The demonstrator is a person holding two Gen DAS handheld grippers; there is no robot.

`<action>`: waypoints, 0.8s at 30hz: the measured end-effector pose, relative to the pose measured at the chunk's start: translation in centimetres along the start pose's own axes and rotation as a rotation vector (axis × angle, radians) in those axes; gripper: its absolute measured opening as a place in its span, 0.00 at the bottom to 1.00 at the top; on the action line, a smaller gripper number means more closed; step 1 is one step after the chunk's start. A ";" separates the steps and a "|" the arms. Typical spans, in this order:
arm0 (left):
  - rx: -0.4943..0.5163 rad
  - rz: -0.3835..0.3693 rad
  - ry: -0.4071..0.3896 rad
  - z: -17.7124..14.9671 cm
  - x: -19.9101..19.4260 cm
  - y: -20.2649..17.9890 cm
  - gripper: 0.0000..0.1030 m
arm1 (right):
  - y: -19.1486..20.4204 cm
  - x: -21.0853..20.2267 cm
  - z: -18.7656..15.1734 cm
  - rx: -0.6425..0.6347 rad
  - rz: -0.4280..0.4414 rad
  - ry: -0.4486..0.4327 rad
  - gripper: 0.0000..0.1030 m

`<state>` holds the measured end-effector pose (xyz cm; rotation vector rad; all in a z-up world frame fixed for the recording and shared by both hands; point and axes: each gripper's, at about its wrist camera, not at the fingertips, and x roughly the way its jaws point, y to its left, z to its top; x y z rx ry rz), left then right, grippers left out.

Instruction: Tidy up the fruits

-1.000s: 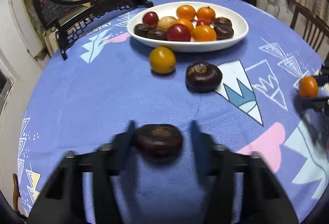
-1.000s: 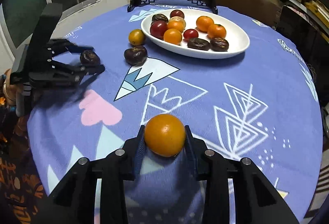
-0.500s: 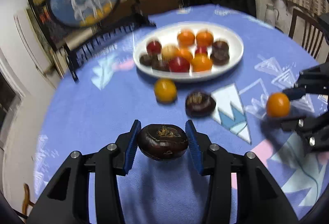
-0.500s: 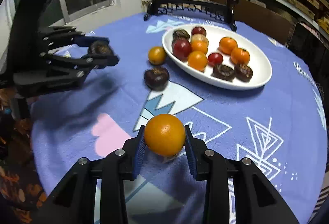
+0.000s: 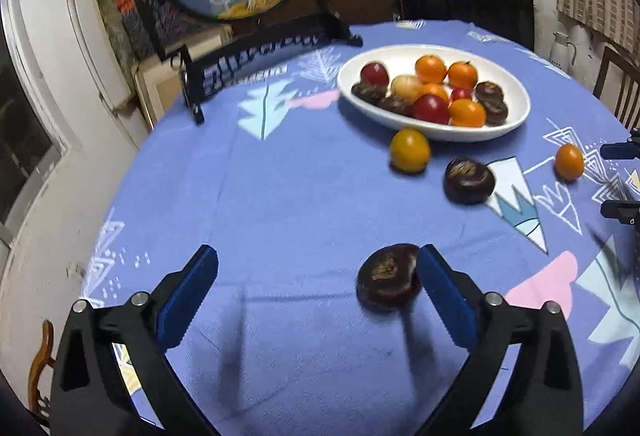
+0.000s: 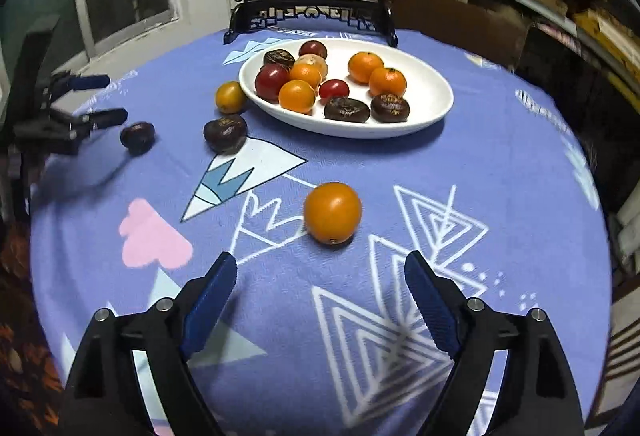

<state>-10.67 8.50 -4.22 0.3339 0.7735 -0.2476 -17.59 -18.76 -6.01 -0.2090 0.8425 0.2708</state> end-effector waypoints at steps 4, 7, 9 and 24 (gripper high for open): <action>0.046 -0.046 0.017 0.9 1.7 -2.2 0.95 | -0.6 2.8 2.2 0.030 -0.028 0.047 0.84; 0.112 -0.044 0.045 1.2 3.4 -4.4 0.95 | -0.5 4.7 2.7 0.012 -0.048 0.089 0.44; 0.140 -0.043 0.088 1.1 4.4 -5.1 0.73 | -0.6 4.4 2.7 0.030 0.022 0.096 0.35; 0.045 -0.065 -0.147 16.3 -0.2 -5.2 0.42 | -3.4 -1.2 13.9 0.036 0.007 -0.167 0.35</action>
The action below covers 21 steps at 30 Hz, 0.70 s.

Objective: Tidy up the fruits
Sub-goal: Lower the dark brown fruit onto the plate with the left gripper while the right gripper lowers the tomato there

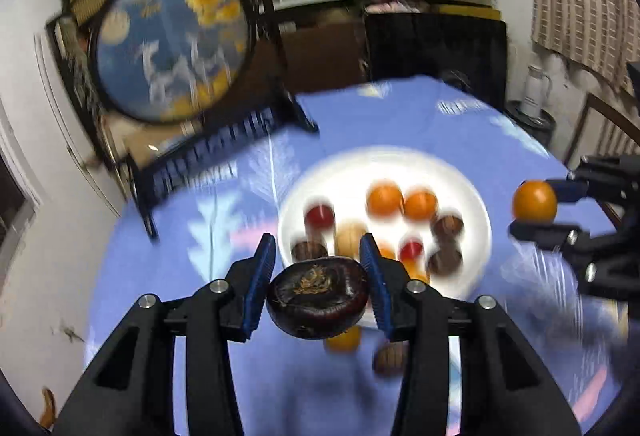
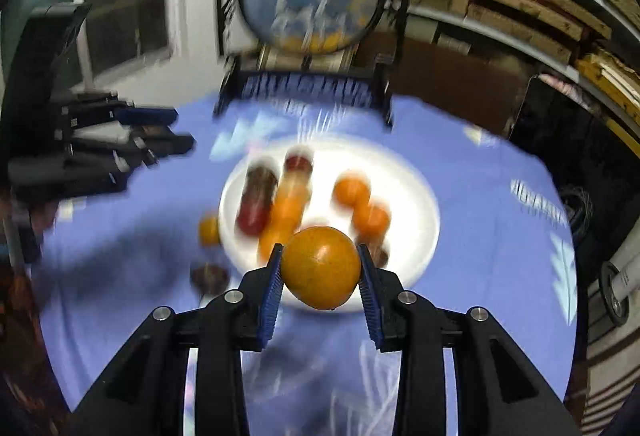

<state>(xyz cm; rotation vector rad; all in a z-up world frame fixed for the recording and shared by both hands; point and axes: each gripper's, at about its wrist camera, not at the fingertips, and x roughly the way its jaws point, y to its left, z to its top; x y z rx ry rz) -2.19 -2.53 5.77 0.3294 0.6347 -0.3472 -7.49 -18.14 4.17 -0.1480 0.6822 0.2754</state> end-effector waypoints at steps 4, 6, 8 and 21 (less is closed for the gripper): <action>-0.003 0.055 0.018 3.2 3.8 -1.0 0.42 | -1.9 3.4 3.1 0.074 0.015 -0.009 0.35; -0.006 0.070 0.040 3.7 6.0 -1.4 0.41 | -2.5 5.5 3.6 0.087 0.017 0.013 0.35; 0.006 0.079 0.060 3.7 7.9 -1.8 0.41 | -2.7 7.0 3.6 0.094 0.018 0.032 0.35; -0.004 0.113 0.119 1.6 12.1 -0.1 0.75 | -4.5 8.9 1.8 0.170 0.006 0.048 0.69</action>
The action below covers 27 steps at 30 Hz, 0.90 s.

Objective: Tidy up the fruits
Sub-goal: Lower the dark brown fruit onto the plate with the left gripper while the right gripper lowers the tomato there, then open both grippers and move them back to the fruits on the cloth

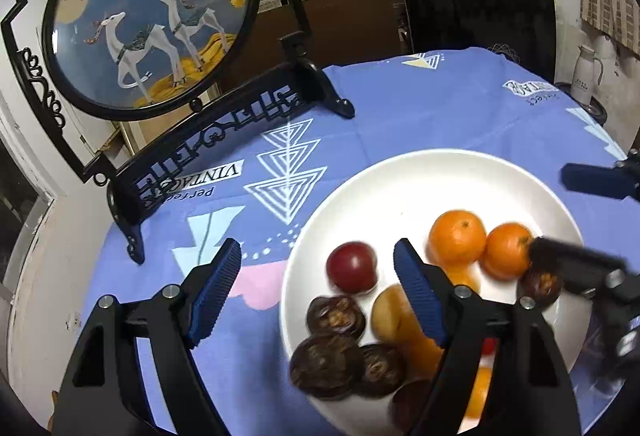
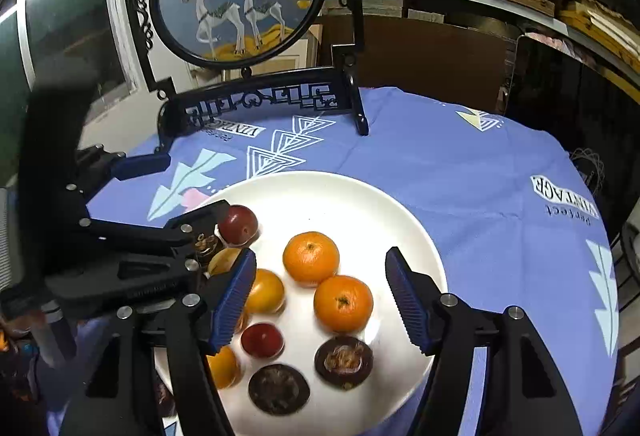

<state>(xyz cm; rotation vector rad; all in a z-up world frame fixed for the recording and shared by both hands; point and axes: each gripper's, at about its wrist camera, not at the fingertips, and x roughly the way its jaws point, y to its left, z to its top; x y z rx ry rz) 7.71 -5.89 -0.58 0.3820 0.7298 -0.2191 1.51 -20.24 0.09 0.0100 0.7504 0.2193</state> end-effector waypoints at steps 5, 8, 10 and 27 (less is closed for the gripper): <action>0.003 0.009 -0.027 -2.4 -2.5 1.2 0.80 | 0.5 -2.7 -2.9 -0.001 0.016 0.004 0.79; 0.003 0.000 -0.035 -4.2 -4.1 1.6 0.80 | 1.9 -4.5 -6.3 -0.029 0.037 0.030 0.81; 0.000 -0.009 -0.044 -5.5 -5.4 1.7 0.80 | 3.0 -5.4 -8.3 -0.052 0.046 0.039 0.81; 0.033 -0.041 -0.111 -12.6 -13.2 1.3 0.87 | 12.8 -8.8 -14.0 -0.286 0.040 0.016 0.81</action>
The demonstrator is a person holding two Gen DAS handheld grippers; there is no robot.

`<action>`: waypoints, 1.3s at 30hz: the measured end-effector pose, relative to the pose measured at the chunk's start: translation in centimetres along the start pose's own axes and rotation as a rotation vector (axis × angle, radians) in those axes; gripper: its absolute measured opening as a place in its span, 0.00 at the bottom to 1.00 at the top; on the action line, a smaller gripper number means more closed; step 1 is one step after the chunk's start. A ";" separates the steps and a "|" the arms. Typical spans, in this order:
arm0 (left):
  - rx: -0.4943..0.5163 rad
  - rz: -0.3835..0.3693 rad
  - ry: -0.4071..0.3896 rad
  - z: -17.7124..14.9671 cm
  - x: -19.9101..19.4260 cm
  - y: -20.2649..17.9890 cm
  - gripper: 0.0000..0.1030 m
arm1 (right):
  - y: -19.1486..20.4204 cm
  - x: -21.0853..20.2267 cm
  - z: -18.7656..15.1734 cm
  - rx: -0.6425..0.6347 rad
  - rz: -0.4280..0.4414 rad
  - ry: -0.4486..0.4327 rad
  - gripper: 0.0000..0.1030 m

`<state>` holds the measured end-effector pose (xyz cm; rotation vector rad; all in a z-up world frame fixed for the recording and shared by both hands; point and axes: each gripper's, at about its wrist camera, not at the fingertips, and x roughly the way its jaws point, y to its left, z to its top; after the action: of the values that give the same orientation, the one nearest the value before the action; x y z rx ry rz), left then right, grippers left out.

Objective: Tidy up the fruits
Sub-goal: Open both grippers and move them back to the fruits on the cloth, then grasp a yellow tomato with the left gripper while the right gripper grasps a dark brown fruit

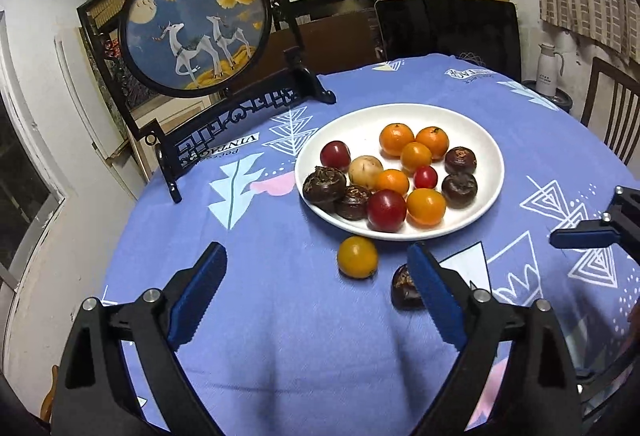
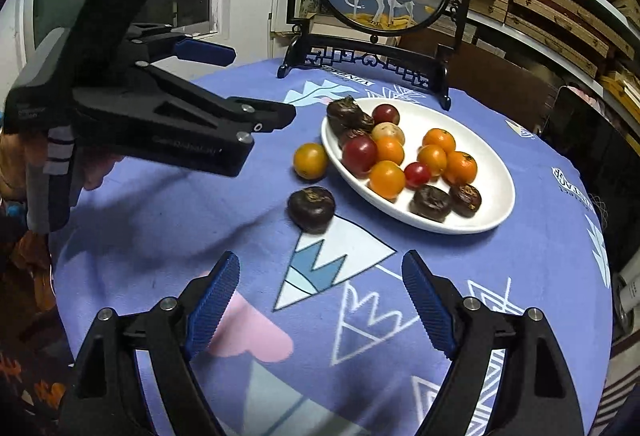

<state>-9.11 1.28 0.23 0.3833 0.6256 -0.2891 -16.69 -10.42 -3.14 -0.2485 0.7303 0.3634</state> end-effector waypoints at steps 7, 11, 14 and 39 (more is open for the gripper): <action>-0.026 0.040 0.013 -1.5 0.2 2.2 0.88 | -0.2 3.3 1.1 0.099 0.010 0.064 0.81; -0.065 0.066 0.049 -3.0 0.8 4.7 0.88 | -0.3 5.6 1.6 0.127 0.012 0.124 0.81; -0.089 0.080 0.077 -3.8 1.4 6.1 0.88 | -0.4 7.4 2.3 0.147 0.006 0.153 0.81; -0.001 -0.110 0.187 -1.0 10.4 -1.1 0.78 | -2.8 3.9 0.3 0.112 0.097 0.113 0.67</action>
<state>-2.04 -0.78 -7.21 0.3783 0.8315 -0.3608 -12.71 -11.91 -5.35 -0.1288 0.8730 0.4014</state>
